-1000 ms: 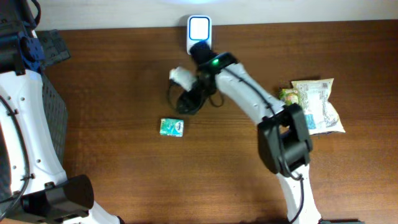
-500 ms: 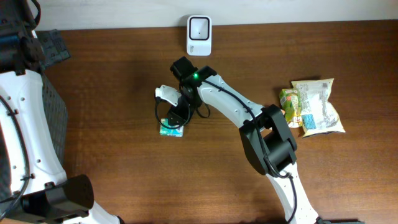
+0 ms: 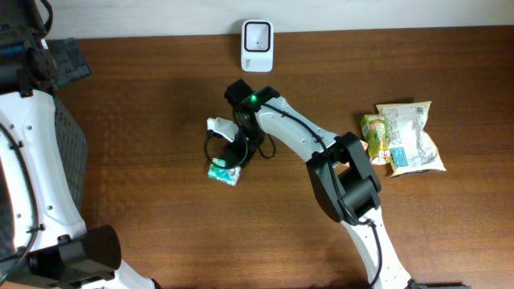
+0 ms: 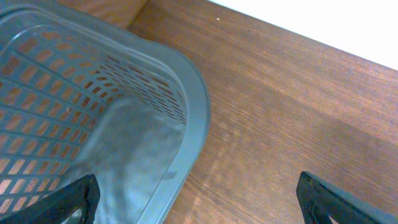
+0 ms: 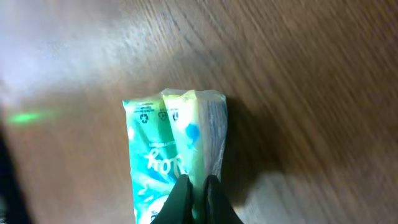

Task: Scan the item barcode
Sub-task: 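Lower the right gripper and grasp the green tissue pack, then lift the green tissue pack and carry it to the scanner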

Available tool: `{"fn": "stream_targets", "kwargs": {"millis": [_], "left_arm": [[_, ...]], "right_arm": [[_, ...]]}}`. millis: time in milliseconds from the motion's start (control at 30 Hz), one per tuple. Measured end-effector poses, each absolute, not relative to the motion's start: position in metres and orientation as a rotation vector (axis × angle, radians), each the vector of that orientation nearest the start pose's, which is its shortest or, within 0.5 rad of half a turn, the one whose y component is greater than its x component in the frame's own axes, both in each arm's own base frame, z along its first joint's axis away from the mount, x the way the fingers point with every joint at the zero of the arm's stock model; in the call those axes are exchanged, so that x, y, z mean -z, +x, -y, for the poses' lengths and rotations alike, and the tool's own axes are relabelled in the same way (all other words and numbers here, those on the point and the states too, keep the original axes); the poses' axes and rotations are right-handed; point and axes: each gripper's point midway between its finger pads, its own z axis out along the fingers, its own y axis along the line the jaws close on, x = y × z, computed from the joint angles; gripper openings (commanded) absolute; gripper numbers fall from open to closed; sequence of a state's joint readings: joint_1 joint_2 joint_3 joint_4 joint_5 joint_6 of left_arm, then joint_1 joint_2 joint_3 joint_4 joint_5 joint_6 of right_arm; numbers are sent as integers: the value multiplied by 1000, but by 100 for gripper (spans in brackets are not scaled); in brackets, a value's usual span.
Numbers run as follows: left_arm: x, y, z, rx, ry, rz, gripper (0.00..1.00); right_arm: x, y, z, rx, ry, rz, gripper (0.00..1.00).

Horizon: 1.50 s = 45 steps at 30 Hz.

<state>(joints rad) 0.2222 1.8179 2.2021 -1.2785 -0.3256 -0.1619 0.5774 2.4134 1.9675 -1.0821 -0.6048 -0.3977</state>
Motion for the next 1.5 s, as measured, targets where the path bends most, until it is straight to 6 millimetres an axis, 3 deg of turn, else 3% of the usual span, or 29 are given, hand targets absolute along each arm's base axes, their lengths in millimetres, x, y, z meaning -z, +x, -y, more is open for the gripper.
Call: {"fn": "stream_targets", "kwargs": {"millis": [100, 167, 200, 300, 500, 567, 667, 767, 1000, 1100, 1200, 1267, 1333, 1400, 1500], "left_arm": [[-332, 415, -150, -427, -605, -2372, 99], [-332, 415, -150, -427, -605, -2372, 99], [-332, 415, -150, -427, -605, -2372, 99], [-332, 415, -150, -427, -605, -2372, 99], [-332, 415, -150, -427, -605, -2372, 99], [-332, 415, -150, -427, -605, -2372, 99], [-332, 415, -150, -427, -605, -2372, 99], [-332, 415, -150, -427, -605, -2372, 99], [-332, 415, -150, -427, -605, -2372, 99], [-332, 415, -150, -427, -605, -2372, 99], [-332, 415, -150, -427, -604, -2372, 99], [-332, 415, -150, -427, -605, -2372, 99], [-332, 415, -150, -427, -605, -2372, 99], [-332, 414, -150, -427, -605, -2373, 99], [-332, 415, -150, -427, -605, -2370, 99]], "right_arm": [[-57, 357, -333, -1194, -1231, -2628, 4], [-104, 376, -319, -1349, -1074, -2542, 4], [-149, 392, -301, -1485, -951, -2433, 4], [-205, 414, -264, -1664, -778, -2271, 4], [-244, 442, -198, -1908, -477, -2116, 4], [-250, 455, -162, -1931, -340, -2096, 4], [-252, 464, -129, -1931, -222, -2084, 4], [-253, 468, -113, -1926, -164, -2080, 4], [-249, 470, -108, -1896, -146, -2103, 4], [-219, 474, -108, -1680, -126, -2291, 4], [-209, 466, -129, -1347, -210, -2486, 4], [-217, 464, -151, -1059, -328, -2551, 4], [-231, 479, -169, -681, -437, -2526, 4], [-253, 506, -193, -274, -490, -2376, 4], [-282, 535, -220, 107, -553, -2132, 4]]}}
